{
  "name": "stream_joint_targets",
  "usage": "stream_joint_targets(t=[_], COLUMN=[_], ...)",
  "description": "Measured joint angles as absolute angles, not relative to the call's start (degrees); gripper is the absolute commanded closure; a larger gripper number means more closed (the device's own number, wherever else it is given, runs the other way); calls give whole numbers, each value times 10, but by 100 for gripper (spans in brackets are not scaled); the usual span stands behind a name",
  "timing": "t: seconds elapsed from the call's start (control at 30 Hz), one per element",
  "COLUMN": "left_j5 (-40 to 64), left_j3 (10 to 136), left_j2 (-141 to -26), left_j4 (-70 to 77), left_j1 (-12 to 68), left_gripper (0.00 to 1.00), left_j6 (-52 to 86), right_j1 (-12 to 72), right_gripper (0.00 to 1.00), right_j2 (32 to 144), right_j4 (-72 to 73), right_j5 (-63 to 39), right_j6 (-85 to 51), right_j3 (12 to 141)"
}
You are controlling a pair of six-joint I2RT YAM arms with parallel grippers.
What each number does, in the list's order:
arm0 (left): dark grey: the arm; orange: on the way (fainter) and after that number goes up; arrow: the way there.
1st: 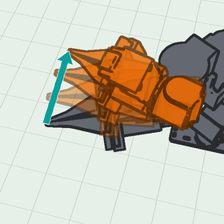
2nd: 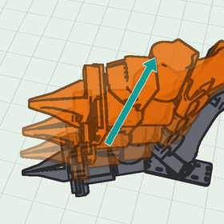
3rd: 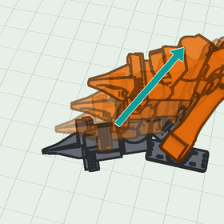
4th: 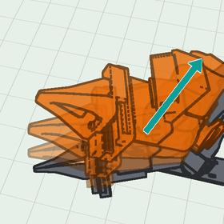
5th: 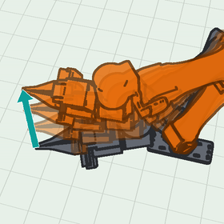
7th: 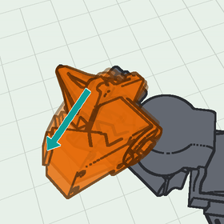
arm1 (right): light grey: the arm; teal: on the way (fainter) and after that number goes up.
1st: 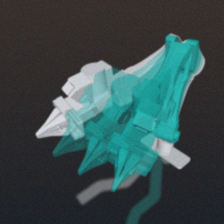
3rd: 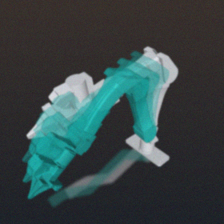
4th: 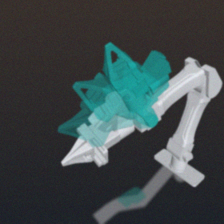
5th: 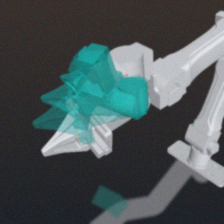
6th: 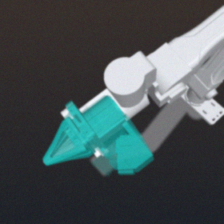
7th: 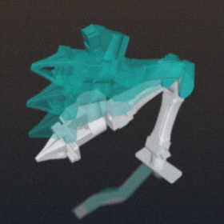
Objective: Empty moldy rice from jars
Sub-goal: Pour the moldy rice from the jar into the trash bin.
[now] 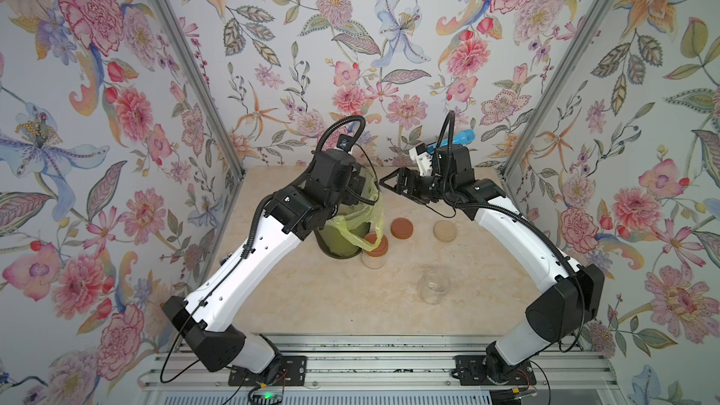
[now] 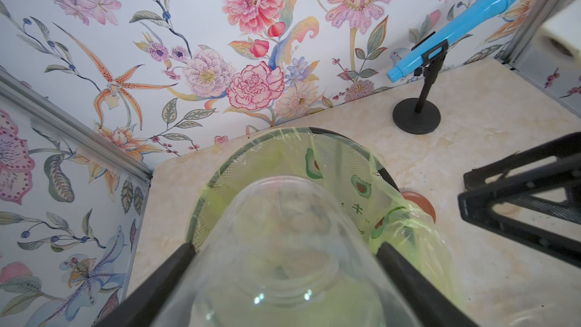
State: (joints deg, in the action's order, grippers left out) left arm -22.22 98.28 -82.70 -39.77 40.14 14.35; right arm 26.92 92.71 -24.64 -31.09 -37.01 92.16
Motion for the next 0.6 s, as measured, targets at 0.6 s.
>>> stream_joint_targets(t=[0.6], left_j5=[-88], left_j3=[666], left_j2=[-618], left_j4=[-43], left_j1=[386], left_gripper=[100], left_j6=[16], right_j1=[316], right_gripper=[0], right_j2=[930], right_j4=[-263], right_j5=[-311], right_j6=[-446], right_j3=[1011])
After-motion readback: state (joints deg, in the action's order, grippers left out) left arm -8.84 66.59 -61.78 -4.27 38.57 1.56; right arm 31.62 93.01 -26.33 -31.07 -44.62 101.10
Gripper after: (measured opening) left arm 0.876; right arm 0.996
